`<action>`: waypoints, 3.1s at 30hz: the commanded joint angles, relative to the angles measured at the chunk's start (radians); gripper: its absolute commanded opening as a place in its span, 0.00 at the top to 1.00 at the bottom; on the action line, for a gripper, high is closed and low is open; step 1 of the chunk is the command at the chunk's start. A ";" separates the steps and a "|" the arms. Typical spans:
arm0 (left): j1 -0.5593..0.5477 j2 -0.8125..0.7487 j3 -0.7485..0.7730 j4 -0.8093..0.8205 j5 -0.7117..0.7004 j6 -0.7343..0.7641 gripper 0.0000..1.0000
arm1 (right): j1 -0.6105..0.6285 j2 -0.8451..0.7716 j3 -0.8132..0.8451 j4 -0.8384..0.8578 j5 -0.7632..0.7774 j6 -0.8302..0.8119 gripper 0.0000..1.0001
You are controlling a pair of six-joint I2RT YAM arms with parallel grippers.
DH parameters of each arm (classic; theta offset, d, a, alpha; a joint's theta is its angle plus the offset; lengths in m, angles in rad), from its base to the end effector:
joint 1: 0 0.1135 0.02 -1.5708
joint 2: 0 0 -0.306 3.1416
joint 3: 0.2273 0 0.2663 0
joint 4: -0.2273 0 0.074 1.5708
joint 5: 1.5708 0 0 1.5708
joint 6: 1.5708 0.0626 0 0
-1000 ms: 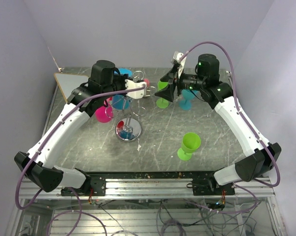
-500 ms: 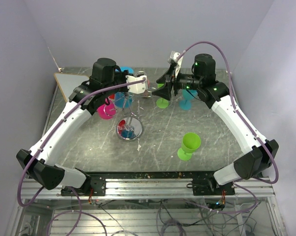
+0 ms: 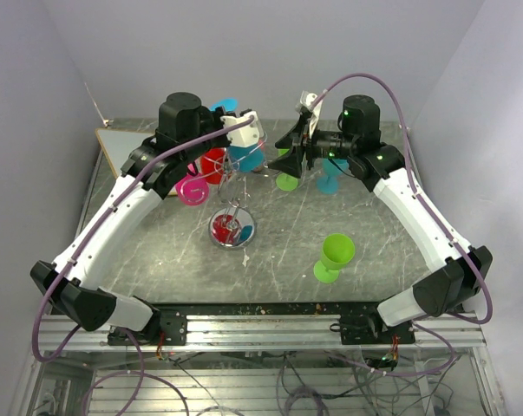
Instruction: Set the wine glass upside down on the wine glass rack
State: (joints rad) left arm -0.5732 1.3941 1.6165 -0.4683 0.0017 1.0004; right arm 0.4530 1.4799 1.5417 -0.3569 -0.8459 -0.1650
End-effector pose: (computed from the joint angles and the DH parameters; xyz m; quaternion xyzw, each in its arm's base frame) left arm 0.2844 -0.1837 0.4972 0.5587 0.5564 0.1297 0.6012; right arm 0.3014 0.1988 0.4606 -0.4556 0.6236 0.4043 0.4901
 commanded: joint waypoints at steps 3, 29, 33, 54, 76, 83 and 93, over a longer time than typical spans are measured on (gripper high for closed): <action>-0.010 0.001 0.038 0.003 0.064 -0.048 0.93 | 0.006 -0.009 0.003 -0.018 0.029 -0.014 0.38; -0.013 0.039 0.103 -0.240 0.234 0.187 0.93 | 0.006 -0.023 0.000 -0.118 0.025 -0.110 0.20; -0.014 0.040 0.112 -0.262 0.250 0.202 0.93 | 0.006 -0.024 0.000 -0.136 0.028 -0.116 0.20; -0.022 0.036 0.134 -0.363 0.247 0.359 0.93 | 0.006 0.035 0.074 -0.212 0.067 -0.119 0.27; -0.022 0.001 0.102 -0.412 0.250 0.421 0.93 | 0.006 0.111 0.169 -0.215 0.062 -0.111 0.32; -0.022 -0.006 0.099 -0.388 0.244 0.427 0.93 | 0.006 0.109 0.170 -0.223 0.058 -0.116 0.32; -0.022 -0.021 0.050 -0.235 0.142 0.387 0.93 | 0.006 0.110 0.179 -0.233 0.063 -0.124 0.33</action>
State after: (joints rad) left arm -0.5842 1.4055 1.6939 -0.8299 0.1715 1.4281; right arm 0.4576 1.5703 1.7000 -0.5510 -0.8074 -0.2680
